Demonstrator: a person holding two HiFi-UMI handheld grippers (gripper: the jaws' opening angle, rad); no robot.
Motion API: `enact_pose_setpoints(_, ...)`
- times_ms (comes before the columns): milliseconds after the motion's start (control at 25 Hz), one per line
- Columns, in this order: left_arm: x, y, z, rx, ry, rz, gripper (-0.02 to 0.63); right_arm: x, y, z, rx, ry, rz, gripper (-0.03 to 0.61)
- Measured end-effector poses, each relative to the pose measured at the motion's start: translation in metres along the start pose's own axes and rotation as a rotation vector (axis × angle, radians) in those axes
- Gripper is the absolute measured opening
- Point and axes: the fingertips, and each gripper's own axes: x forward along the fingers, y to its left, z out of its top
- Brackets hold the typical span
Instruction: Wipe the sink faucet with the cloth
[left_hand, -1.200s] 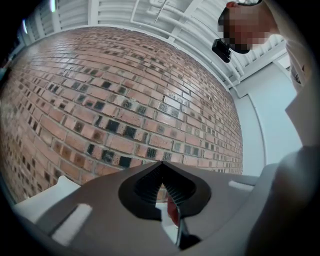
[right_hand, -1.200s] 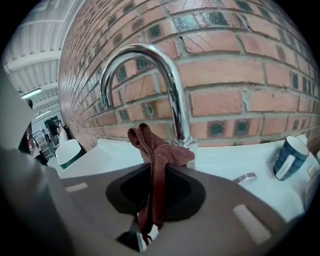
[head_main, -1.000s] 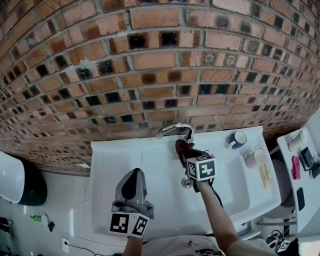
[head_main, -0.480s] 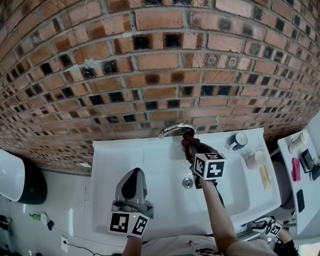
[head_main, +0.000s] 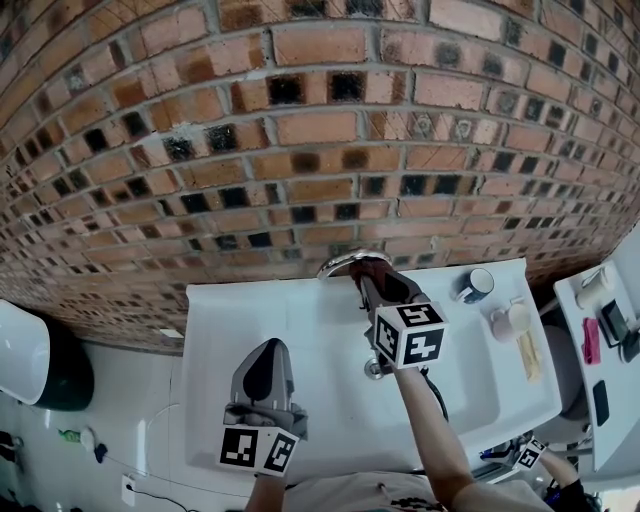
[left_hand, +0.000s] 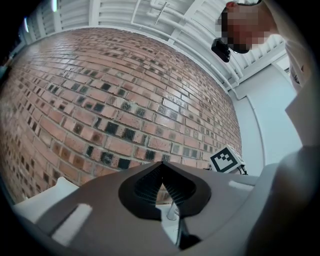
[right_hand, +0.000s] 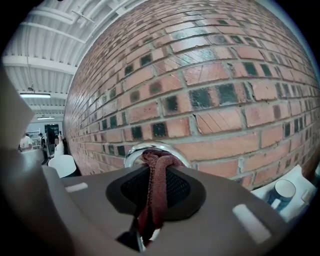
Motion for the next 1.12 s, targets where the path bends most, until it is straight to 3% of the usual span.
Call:
enact_pose_setpoints(280,-0.001,0.001,0.0,0.0,-0.004,0.006,0.005,0.015,0.059,-0.016,-0.118,0.047,0.125,0.052)
enact_pose_setpoints(560,-0.005,0.009,0.003,0.002,-0.008,0.024,0.005,0.005,0.066,-0.016,-0.155,0.037,0.141,0.052)
enact_pose_setpoints(760,-0.003,0.006,0.003,0.0,-0.013,0.015,0.005,-0.011,0.104,0.003,-0.299,-0.024,0.216,0.052)
enact_pose_setpoints(920,-0.003,-0.001,0.003,-0.001,-0.014,0.001,0.005,0.014,0.109,0.005,-0.423,0.024,0.205,0.051)
enact_pose_setpoints(1120,-0.009,0.008,0.007,0.001,-0.018,0.028,0.005,0.025,0.102,0.014,-0.406,0.035,0.196,0.051)
